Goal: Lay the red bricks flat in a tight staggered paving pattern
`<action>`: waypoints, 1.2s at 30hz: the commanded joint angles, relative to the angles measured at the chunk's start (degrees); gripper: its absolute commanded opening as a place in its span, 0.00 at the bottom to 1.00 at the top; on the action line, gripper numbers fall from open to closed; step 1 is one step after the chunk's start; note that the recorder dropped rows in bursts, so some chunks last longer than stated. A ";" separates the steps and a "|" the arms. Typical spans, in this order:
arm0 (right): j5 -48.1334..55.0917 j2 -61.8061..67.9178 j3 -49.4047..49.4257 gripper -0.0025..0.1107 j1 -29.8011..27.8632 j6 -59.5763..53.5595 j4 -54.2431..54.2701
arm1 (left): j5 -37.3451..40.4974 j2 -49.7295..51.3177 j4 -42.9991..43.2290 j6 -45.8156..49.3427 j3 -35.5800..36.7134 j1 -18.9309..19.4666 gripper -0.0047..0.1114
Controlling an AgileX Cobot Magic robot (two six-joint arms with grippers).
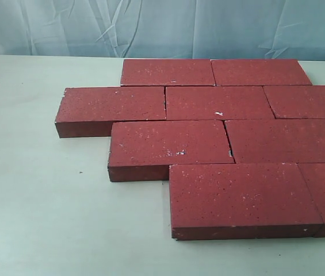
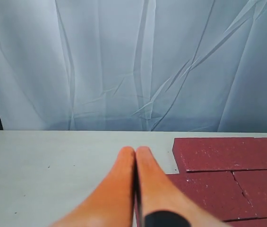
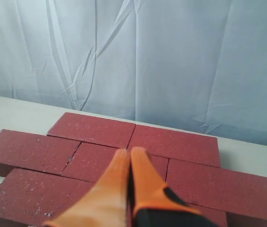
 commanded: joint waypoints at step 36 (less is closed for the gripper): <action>-3.25 -6.44 10.14 0.02 0.08 -0.01 -1.95 | -0.39 -8.15 1.03 0.14 7.86 -0.15 0.04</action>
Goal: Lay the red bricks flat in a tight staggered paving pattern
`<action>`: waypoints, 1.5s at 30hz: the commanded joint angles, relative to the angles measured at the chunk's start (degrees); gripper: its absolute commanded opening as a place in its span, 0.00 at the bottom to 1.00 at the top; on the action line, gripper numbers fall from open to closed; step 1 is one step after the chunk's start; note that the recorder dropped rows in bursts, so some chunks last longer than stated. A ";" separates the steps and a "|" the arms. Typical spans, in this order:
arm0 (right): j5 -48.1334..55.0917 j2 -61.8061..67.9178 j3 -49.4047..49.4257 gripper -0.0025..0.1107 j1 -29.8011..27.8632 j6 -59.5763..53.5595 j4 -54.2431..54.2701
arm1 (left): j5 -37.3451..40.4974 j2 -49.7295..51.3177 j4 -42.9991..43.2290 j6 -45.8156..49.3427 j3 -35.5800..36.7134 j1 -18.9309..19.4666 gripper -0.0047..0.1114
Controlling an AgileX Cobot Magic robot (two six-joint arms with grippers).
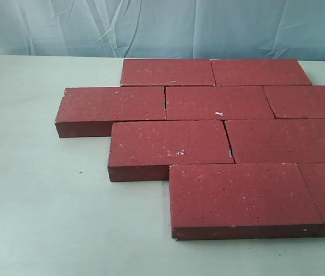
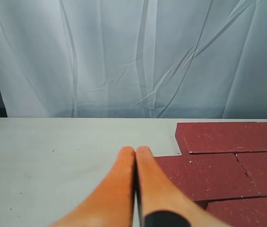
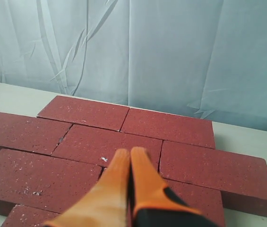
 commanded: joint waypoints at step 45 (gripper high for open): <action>-0.87 -12.41 8.51 0.02 -8.46 5.30 -8.76 | -0.77 -0.48 -0.17 -0.08 0.08 -0.15 0.04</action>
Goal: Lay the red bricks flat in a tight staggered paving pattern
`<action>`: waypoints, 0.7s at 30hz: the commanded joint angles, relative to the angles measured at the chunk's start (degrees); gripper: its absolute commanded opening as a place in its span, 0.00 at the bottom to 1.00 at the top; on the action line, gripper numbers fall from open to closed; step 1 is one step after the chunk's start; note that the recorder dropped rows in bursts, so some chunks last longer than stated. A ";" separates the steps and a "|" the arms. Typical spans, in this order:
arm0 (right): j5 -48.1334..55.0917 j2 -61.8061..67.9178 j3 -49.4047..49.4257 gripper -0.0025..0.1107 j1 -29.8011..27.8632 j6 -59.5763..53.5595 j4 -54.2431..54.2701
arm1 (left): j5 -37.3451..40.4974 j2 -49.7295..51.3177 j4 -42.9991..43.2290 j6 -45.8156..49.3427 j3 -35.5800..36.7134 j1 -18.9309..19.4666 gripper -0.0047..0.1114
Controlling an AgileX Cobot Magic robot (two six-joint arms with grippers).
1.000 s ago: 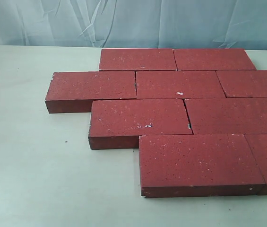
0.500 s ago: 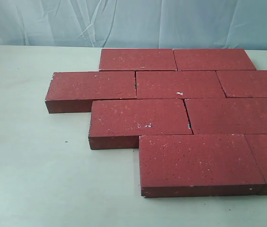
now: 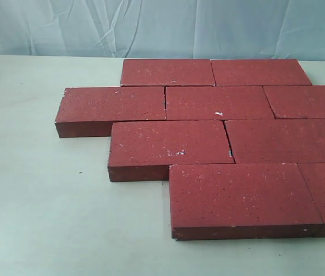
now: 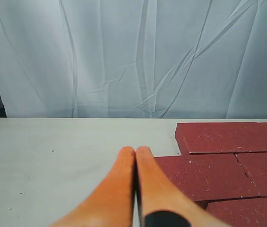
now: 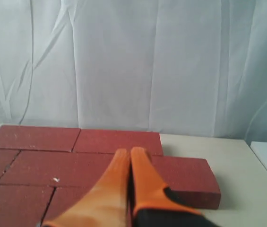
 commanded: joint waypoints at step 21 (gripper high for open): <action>-12.76 -7.63 29.65 0.02 -0.17 0.15 -1.29 | -0.77 -0.48 -0.27 0.02 0.08 -0.15 0.04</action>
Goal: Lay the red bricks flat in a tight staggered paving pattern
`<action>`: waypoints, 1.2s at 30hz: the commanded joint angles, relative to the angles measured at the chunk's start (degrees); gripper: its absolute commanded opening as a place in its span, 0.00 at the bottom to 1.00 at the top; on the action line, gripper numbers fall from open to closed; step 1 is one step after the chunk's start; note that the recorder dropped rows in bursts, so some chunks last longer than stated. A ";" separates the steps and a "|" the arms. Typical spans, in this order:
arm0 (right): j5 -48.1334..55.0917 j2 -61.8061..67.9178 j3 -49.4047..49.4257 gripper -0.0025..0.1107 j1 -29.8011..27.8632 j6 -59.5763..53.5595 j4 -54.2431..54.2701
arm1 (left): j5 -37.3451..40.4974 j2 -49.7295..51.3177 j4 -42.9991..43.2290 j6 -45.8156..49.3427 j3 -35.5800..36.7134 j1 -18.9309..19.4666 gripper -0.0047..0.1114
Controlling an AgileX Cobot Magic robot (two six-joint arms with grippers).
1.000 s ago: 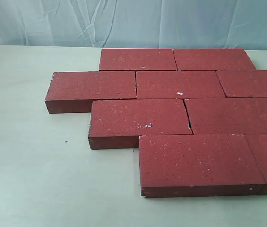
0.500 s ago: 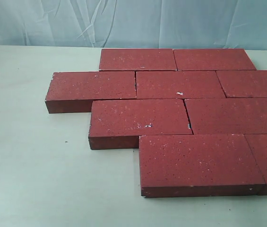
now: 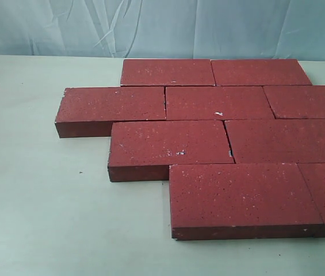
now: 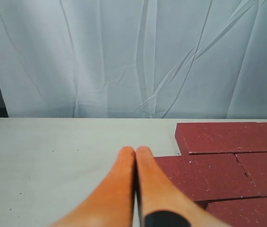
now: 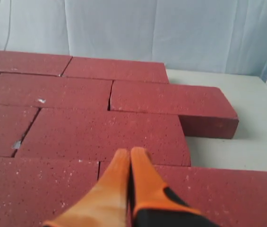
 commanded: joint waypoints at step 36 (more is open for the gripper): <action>-4.06 -0.41 5.10 0.02 -0.17 0.03 1.19 | -0.77 -0.48 0.01 0.01 0.08 -0.15 0.04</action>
